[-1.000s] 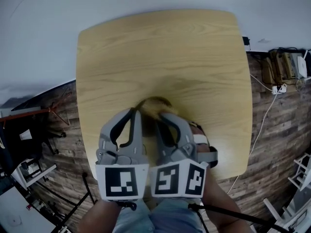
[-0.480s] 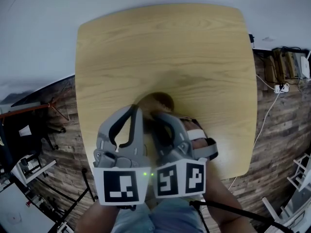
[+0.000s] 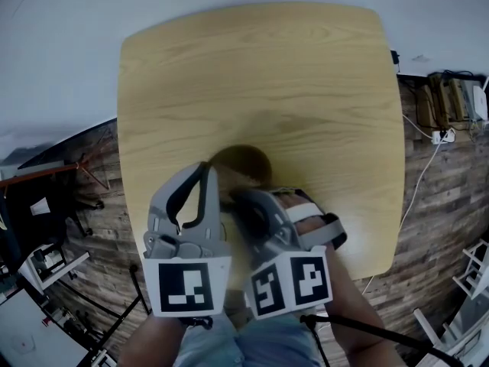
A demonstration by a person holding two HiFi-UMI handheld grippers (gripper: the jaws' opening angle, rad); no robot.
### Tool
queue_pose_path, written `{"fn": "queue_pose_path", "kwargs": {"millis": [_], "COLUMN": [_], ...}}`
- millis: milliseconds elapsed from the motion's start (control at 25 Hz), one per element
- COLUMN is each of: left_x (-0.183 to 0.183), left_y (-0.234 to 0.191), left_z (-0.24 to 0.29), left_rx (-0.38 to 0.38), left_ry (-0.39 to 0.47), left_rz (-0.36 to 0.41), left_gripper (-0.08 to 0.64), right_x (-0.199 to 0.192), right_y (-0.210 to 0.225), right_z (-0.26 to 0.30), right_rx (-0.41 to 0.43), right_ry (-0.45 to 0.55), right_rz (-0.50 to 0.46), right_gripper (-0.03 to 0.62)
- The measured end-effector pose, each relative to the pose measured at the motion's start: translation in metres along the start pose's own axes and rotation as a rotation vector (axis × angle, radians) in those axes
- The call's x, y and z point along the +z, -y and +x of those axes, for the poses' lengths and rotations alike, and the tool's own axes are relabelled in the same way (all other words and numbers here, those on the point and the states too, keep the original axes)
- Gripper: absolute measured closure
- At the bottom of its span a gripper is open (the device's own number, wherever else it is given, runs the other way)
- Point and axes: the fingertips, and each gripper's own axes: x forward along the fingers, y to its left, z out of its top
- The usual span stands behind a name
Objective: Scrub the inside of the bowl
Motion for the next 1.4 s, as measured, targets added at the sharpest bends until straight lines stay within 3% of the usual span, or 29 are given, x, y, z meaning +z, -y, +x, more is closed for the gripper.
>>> {"fn": "queue_pose_path", "kwargs": {"millis": [440, 1080, 1200, 1400], "left_x": [-0.004, 0.007, 0.010, 0.014], "left_y": [0.002, 0.009, 0.012, 0.016], "left_z": [0.002, 0.003, 0.002, 0.001], "left_rx": [0.005, -0.016, -0.020, -0.007], "left_ry": [-0.013, 0.006, 0.018, 0.048], "left_rz": [-0.006, 0.040, 0.053, 0.062], "left_gripper": [0.529, 0.529, 0.531, 0.531], "right_x": [-0.005, -0.011, -0.021, -0.032], "right_y": [-0.005, 0.052, 0.051, 0.035], "right_z": [-0.020, -0.030, -0.022, -0.019], "right_rx": [0.075, -0.214, -0.206, -0.146], "right_ry": [-0.029, -0.176, -0.218, -0.246], "right_rz": [-0.020, -0.261, -0.232, -0.077], "right_gripper": [0.560, 0.560, 0.560, 0.560]}}
